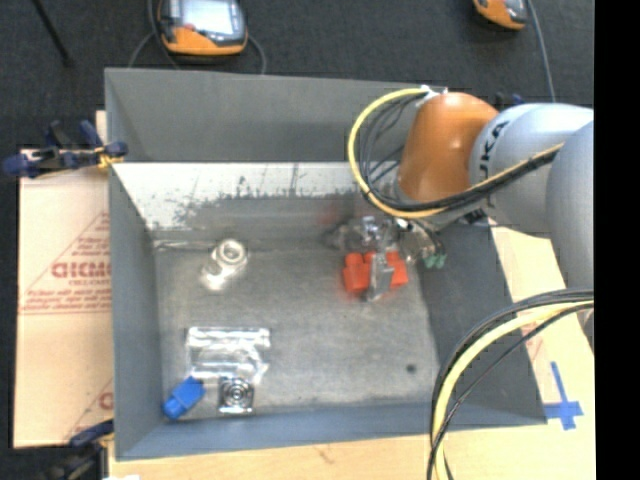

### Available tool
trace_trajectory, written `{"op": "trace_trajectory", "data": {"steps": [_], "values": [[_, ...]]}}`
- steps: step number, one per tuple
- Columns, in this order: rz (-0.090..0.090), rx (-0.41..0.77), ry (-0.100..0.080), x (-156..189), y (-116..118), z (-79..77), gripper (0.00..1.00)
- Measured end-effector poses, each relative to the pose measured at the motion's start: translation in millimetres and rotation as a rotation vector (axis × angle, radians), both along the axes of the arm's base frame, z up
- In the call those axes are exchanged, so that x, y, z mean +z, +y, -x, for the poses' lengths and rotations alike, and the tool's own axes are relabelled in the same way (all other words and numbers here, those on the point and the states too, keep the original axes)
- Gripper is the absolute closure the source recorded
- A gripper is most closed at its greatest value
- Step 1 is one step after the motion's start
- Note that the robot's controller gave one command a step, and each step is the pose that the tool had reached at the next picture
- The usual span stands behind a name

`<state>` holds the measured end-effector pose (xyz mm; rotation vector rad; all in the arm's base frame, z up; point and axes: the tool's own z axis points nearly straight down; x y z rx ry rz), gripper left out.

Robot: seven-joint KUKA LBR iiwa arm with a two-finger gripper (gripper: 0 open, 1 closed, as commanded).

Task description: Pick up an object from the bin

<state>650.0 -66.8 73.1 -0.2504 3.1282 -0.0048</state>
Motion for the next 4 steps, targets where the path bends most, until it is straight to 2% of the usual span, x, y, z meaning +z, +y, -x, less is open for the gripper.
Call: {"op": "trace_trajectory", "data": {"steps": [1,2,3,4], "values": [[0.0,0.001,0.004,-1.9,0.1,1.5,0.0],[0.0,0.002,0.001,0.0,0.0,0.3,1.0],[0.0,0.003,0.004,-1.9,0.1,1.4,0.0],[0.0,0.003,0.0,0.1,0.2,0.2,1.0]]}}
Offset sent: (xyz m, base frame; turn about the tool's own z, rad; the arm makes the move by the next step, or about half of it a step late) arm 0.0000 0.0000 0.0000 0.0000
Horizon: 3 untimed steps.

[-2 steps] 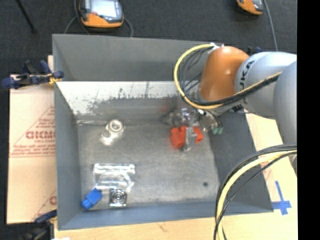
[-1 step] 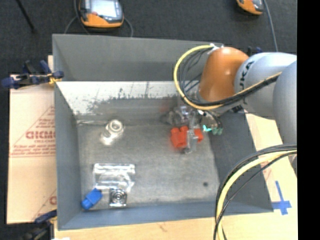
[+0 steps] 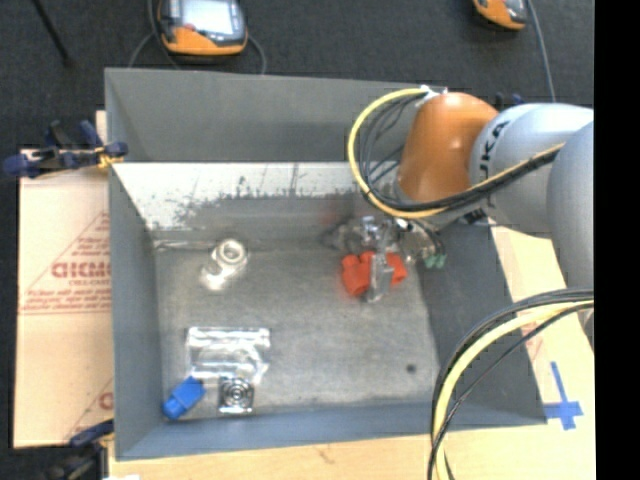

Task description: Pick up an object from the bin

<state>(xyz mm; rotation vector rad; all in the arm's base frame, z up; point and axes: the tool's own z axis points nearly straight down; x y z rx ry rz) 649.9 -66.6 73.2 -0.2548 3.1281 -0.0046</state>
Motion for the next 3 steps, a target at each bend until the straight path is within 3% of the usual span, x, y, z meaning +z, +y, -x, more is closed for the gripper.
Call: {"op": "trace_trajectory", "data": {"steps": [1,2,3], "values": [[-0.001,0.117,-0.007,1,-5,9.3,1.0],[0.0,0.336,-0.003,0,-21,-5.8,1.0],[0.003,0.412,-0.009,163,-22,17.5,1.0]]}}
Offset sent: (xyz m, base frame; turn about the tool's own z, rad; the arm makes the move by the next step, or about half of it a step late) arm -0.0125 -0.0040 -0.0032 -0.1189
